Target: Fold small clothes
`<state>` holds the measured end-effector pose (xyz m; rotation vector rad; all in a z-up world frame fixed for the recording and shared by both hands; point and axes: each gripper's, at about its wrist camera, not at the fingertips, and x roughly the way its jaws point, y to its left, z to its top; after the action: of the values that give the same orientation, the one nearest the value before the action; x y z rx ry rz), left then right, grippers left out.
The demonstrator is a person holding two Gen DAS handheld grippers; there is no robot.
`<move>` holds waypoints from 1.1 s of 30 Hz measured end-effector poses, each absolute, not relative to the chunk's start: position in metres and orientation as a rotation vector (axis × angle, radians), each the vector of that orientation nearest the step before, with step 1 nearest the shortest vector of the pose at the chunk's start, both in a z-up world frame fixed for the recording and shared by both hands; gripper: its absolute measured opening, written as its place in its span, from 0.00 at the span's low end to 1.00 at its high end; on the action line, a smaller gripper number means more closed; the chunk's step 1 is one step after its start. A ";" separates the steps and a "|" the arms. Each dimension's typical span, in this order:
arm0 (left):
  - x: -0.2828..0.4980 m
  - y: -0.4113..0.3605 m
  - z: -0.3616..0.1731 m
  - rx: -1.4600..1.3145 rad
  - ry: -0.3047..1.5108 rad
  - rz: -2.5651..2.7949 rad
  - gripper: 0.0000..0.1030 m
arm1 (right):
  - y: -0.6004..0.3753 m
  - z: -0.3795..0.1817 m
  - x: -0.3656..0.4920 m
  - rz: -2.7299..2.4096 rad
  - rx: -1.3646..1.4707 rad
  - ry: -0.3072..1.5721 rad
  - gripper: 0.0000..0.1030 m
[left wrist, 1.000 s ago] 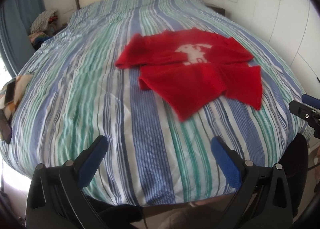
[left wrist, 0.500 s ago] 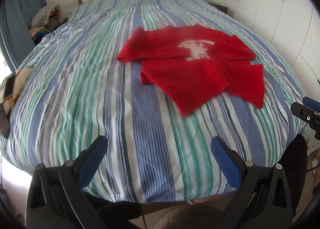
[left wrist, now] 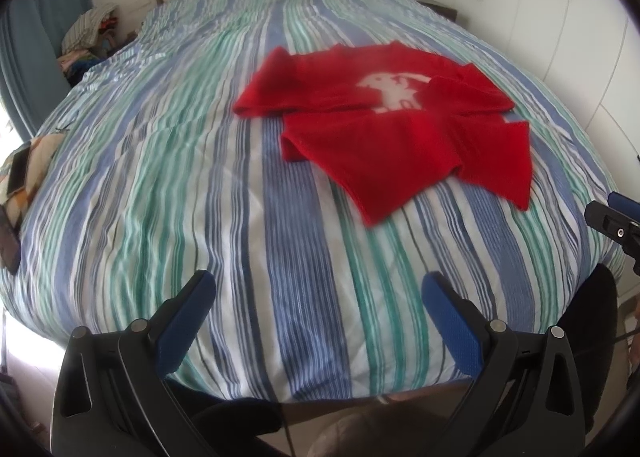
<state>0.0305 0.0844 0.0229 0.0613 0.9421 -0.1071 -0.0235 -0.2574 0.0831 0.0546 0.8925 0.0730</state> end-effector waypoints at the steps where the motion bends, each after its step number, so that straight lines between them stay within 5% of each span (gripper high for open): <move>1: 0.030 0.084 0.023 0.061 0.942 -0.106 1.00 | -0.257 0.083 -0.024 0.073 0.056 0.893 1.00; 14: 0.055 0.135 -0.012 -0.154 1.029 -0.075 1.00 | -0.280 0.082 -0.018 0.069 0.088 0.835 1.00; 24: 0.112 0.113 -0.046 -0.327 1.046 -0.248 0.99 | -0.340 0.029 0.014 0.227 0.450 0.835 0.99; 27: 0.134 0.094 -0.048 -0.310 0.995 -0.243 0.97 | -0.337 -0.001 0.043 0.288 0.541 0.856 0.86; 28: 0.140 0.091 -0.049 -0.319 0.973 -0.230 0.89 | -0.339 -0.013 0.053 0.288 0.581 0.869 0.79; 30: 0.149 0.091 -0.053 -0.349 0.976 -0.245 0.49 | -0.341 -0.034 0.068 0.306 0.674 0.881 0.59; 31: 0.153 0.092 -0.056 -0.368 1.010 -0.274 0.05 | -0.341 -0.040 0.074 0.329 0.705 0.883 0.28; 32: 0.154 0.096 -0.058 -0.399 1.041 -0.296 0.03 | -0.340 -0.045 0.079 0.349 0.737 0.903 0.05; 33: 0.149 0.104 -0.055 -0.429 1.040 -0.303 0.03 | -0.342 -0.048 0.081 0.351 0.773 0.922 0.04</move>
<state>0.1494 0.1040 -0.0547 -0.4288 1.0400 -0.3030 0.0811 -0.3424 -0.0478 0.7730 0.9215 0.3515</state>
